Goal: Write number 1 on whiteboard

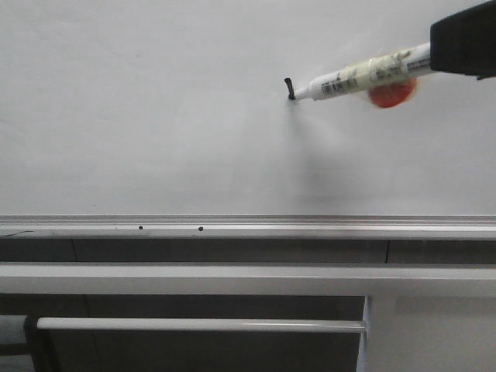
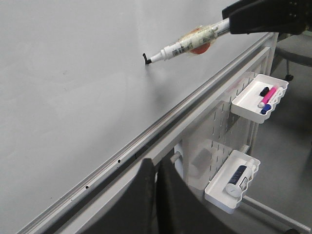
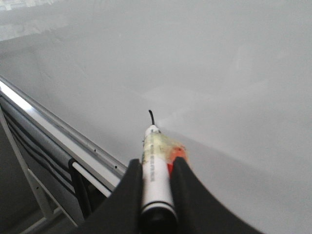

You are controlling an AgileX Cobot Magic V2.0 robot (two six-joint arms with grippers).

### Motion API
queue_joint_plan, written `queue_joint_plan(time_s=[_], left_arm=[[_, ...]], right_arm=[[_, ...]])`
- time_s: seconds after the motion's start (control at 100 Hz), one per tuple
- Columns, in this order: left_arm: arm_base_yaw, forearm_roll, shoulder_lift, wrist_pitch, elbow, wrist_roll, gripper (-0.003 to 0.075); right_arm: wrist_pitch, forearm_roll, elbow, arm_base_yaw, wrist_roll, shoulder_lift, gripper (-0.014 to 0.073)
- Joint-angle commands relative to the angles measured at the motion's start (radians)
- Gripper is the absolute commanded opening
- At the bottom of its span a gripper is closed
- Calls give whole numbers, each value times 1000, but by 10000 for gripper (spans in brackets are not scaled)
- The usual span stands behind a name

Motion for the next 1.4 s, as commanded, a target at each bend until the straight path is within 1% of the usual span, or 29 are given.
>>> queue_joint_plan(time_s=[0.0,0.15,0.44,0.6,0.67,0.72,0.84,0.96,1.03,1.07,1.13,1.2,1.22,1.29,1.34,1.39], left_arm=[[3,-12,0,-73,-26,-10,-20],[3,-12,0,-70,-26,-10,-20],[3,-12,0,-49,-26,-10,-20],[3,-12,0,-42,-26,-10,-20],[3,-12,0,-55,-26,-10,-20],[0,-12,0,-68,-26,-10,-20],[0,2,0,-84,-26,-10,-20],[0,55,0,-87,-26,-10,-20],[-1,105,0,-103,-26,-10,-16],[-7,142,0,-110,-26,-10,0],[-20,196,0,-110,-28,-10,45],[-40,267,2,-105,-28,-10,127],[-47,286,6,-100,-28,-10,165],[-67,347,22,-94,-30,-10,242],[-75,375,44,-94,-30,-10,266],[-80,386,72,-94,-35,-10,267]], right_arm=[[-75,-6,-36,-13,-12,29,-64],[-79,-6,-36,-13,-12,79,-64],[-133,-4,-36,-13,-3,190,-64],[-145,-4,-36,-6,-1,205,-64],[-115,-4,-36,22,15,185,-64],[-58,-4,-36,54,15,164,-64],[58,-2,-36,166,17,103,-64],[84,0,-38,268,17,65,-64],[106,11,-47,292,17,64,-64],[138,20,-57,295,17,69,-63],[176,24,-80,295,17,73,-63],[204,24,-112,295,17,85,-63],[212,24,-124,295,17,90,-63],[255,24,-168,293,17,109,-63],[290,24,-200,284,17,127,-63],[326,24,-231,267,17,143,-63]])
